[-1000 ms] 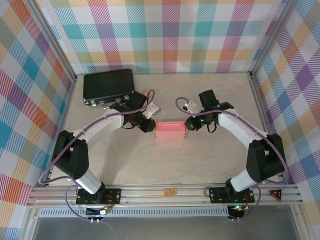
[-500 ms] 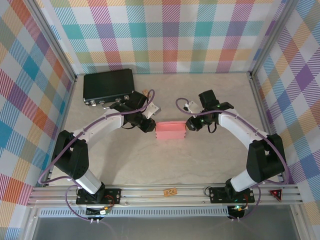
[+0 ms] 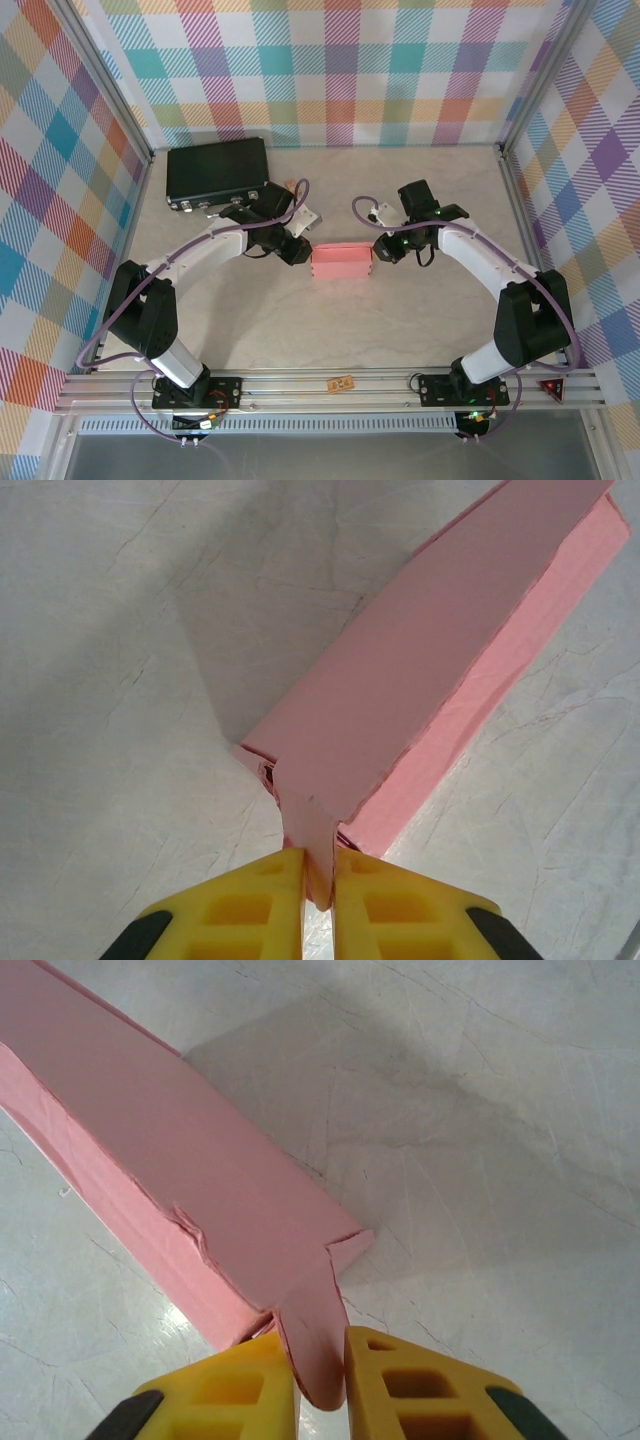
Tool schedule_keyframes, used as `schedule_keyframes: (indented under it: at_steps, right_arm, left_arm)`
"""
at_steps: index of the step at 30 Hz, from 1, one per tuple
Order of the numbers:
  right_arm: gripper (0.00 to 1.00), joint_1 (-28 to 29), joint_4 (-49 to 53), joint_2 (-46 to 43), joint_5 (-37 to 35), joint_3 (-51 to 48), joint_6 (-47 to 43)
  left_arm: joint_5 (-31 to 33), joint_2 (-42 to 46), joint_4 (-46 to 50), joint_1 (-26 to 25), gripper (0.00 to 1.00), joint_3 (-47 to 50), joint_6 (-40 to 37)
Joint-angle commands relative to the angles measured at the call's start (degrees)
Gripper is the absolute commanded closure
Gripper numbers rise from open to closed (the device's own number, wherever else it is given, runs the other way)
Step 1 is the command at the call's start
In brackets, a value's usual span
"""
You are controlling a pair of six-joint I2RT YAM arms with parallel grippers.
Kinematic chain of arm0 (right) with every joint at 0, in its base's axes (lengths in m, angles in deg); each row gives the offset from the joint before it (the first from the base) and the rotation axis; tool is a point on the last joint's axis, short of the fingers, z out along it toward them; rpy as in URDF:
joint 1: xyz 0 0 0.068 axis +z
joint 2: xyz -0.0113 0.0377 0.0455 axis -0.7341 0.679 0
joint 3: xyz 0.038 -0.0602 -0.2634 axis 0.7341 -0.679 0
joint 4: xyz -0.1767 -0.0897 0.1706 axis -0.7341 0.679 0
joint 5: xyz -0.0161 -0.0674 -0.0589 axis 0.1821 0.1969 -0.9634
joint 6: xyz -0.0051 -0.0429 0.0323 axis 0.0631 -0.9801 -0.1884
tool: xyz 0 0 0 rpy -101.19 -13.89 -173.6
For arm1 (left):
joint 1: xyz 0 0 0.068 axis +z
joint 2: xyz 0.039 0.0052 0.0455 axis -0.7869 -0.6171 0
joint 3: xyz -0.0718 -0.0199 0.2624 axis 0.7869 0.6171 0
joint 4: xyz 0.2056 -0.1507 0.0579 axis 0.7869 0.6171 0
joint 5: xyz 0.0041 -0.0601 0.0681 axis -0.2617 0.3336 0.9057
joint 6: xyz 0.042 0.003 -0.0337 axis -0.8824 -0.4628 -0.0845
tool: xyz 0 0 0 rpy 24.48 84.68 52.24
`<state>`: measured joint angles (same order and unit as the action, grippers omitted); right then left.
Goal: Fold the paper box
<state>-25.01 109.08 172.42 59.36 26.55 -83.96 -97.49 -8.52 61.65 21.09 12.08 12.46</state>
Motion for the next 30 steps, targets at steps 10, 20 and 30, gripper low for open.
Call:
schedule_keyframes:
  at_steps: [10, 20, 30]
  right_arm:
    - [0.88, 0.5, 2.0, -0.7, 3.1, 1.0, 0.7]
    - [0.88, 1.0, 3.1, 0.5, 4.0, 2.2, 1.3]
    - [0.87, 1.4, 3.6, 1.4, 3.5, 3.2, 2.6]
  left_arm:
    - [-3.1, -1.0, 2.6, 0.6, 0.90, -2.0, 0.4]
    - [-4.3, -2.0, 3.1, 0.6, 0.89, -2.7, 0.7]
    - [-5.1, -2.4, 3.0, 0.6, 0.85, -2.9, 1.9]
